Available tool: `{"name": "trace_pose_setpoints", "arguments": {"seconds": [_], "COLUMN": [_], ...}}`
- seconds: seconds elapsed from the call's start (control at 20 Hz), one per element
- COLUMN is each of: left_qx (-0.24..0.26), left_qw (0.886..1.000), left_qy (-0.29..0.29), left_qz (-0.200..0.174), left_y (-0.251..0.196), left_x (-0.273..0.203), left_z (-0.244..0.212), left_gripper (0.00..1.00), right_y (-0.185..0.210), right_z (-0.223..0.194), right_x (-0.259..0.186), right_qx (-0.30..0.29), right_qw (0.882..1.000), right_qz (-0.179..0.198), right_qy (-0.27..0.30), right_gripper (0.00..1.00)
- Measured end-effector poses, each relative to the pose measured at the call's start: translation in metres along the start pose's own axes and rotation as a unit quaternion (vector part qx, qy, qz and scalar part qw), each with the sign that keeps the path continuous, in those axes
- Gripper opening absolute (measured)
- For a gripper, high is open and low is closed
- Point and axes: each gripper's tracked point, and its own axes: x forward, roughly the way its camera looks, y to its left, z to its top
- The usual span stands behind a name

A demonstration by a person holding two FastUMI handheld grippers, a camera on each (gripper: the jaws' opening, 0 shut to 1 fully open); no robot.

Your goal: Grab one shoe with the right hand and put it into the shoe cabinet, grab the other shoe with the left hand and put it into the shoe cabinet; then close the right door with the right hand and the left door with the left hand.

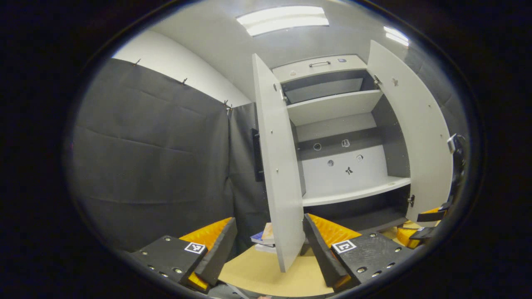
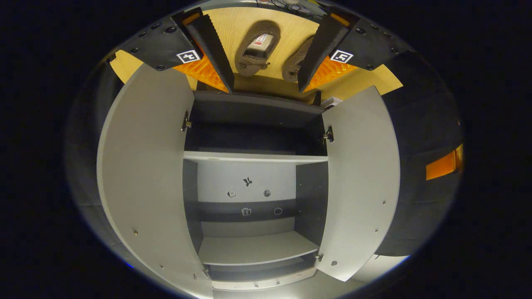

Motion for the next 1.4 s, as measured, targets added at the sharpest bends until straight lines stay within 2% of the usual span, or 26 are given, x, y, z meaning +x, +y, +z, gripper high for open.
{"name": "trace_pose_setpoints", "arguments": {"seconds": [0.05, 0.2, 0.25, 0.3, 0.35, 0.5, 0.55, 0.6, 0.75, 0.8, 0.85, 1.05, 1.2, 1.25, 1.3, 1.4], "left_qx": [0.000, 0.006, 0.007, 0.007, 0.006, 0.008, 0.008, 0.008, 0.010, 0.010, 0.010, 0.012, 0.016, 0.019, 0.023, 0.022], "left_qw": [1.000, 1.000, 1.000, 1.000, 1.000, 0.999, 0.999, 0.999, 0.998, 0.998, 0.998, 0.997, 0.997, 0.997, 0.997, 0.997], "left_qy": [0.002, 0.010, 0.014, 0.018, 0.020, 0.028, 0.031, 0.033, 0.036, 0.038, 0.040, 0.045, 0.044, 0.042, 0.039, 0.040], "left_qz": [0.002, 0.011, 0.015, 0.018, 0.021, 0.033, 0.036, 0.039, 0.047, 0.050, 0.052, 0.056, 0.057, 0.059, 0.061, 0.063], "left_y": [0.002, 0.009, 0.012, 0.014, 0.017, 0.026, 0.028, 0.031, 0.038, 0.040, 0.041, 0.042, 0.043, 0.044, 0.045, 0.045], "left_x": [0.002, 0.006, 0.008, 0.009, 0.011, 0.013, 0.015, 0.015, 0.014, 0.014, 0.014, 0.014, 0.013, 0.013, 0.013, 0.014], "left_z": [-0.002, -0.012, -0.014, -0.018, -0.020, -0.028, -0.030, -0.031, -0.034, -0.036, -0.038, -0.041, -0.040, -0.038, -0.038, -0.038], "left_gripper": [0.94, 0.94, 0.99, 0.94, 0.99, 0.99, 0.94, 0.99, 0.99, 0.94, 0.99, 0.99, 0.99, 0.99, 0.99, 0.99], "right_y": [0.002, 0.004, 0.005, 0.007, 0.009, 0.014, 0.017, 0.019, 0.025, 0.025, 0.024, 0.026, 0.020, 0.020, 0.008, 0.009], "right_z": [-0.008, -0.032, -0.040, -0.050, -0.057, -0.080, -0.088, -0.094, -0.116, -0.123, -0.128, -0.151, -0.170, -0.178, -0.179, -0.179], "right_x": [0.006, 0.027, 0.033, 0.039, 0.045, 0.055, 0.059, 0.061, 0.074, 0.082, 0.085, 0.102, 0.115, 0.115, 0.114, 0.115], "right_qx": [0.001, 0.004, 0.004, 0.005, 0.007, 0.018, 0.020, 0.021, 0.017, 0.015, 0.015, 0.013, 0.016, 0.017, 0.004, 0.010], "right_qw": [1.000, 0.998, 0.997, 0.996, 0.995, 0.990, 0.988, 0.986, 0.979, 0.978, 0.976, 0.967, 0.962, 0.958, 0.958, 0.959], "right_qz": [0.003, 0.010, 0.012, 0.015, 0.017, 0.024, 0.028, 0.029, 0.036, 0.034, 0.033, 0.028, 0.007, 0.007, -0.017, -0.020], "right_qy": [0.015, 0.056, 0.071, 0.087, 0.101, 0.138, 0.151, 0.164, 0.198, 0.207, 0.216, 0.253, 0.273, 0.286, 0.287, 0.281], "right_gripper": [0.98, 0.98, 0.98, 0.98, 0.98, 0.98, 0.98, 0.98, 0.96, 0.92, 0.89, 0.86, 0.46, 0.45, 0.39, 0.09]}}
